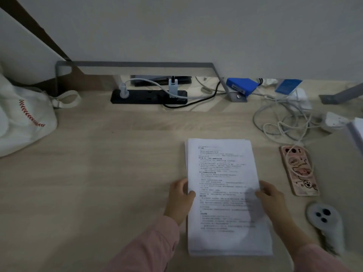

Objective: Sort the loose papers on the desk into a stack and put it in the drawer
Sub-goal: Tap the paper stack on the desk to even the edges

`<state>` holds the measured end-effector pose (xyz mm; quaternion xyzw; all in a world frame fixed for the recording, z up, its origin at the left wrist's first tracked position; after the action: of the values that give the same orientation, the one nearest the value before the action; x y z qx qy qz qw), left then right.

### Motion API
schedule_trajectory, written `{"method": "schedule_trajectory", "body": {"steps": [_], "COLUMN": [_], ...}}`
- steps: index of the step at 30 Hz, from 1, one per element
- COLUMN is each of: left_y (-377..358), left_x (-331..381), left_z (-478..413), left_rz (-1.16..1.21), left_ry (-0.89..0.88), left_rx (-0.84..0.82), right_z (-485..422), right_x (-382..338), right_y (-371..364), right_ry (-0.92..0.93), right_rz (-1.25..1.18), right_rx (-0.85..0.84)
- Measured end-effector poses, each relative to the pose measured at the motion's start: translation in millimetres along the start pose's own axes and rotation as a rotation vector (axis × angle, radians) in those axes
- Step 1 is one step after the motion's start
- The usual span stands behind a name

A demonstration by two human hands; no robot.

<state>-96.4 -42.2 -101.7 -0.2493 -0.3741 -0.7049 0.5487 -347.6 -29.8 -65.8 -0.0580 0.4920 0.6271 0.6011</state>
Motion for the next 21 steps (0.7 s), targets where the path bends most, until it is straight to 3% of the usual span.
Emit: {"method": "schedule_trajectory", "body": {"steps": [2, 9, 15, 21], "left_y": [-8, 11, 45, 91], "left_x": [-26, 15, -1, -24], "left_z": [-13, 11, 26, 39], "left_rz": [0.043, 0.143, 0.222, 0.419], "left_ry": [0.032, 0.022, 0.061, 0.174], "left_rx": [0.0, 0.072, 0.18, 0.311], "right_z": [-4, -12, 2, 45], "right_x": [3, -6, -28, -81], "right_y": [-2, -20, -60, -90], "right_ry": [-0.055, -0.165, 0.012, 0.313], "right_rz": [-0.032, -0.065, -0.091, -0.038], "right_rx": [-0.037, -0.219, -0.373, -0.479]}}
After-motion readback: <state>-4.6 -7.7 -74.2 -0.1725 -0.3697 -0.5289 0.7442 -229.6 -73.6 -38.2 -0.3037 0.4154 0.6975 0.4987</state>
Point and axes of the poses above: each hand's wrist, its own z-axis away from the middle knuckle, its own y-axis out of the back of the hand, x = y × z, the point moved 4 cm from there along -z, towards the middle knuckle, and after that the axes turned 4 degrees about x, right-handed, at the moved point
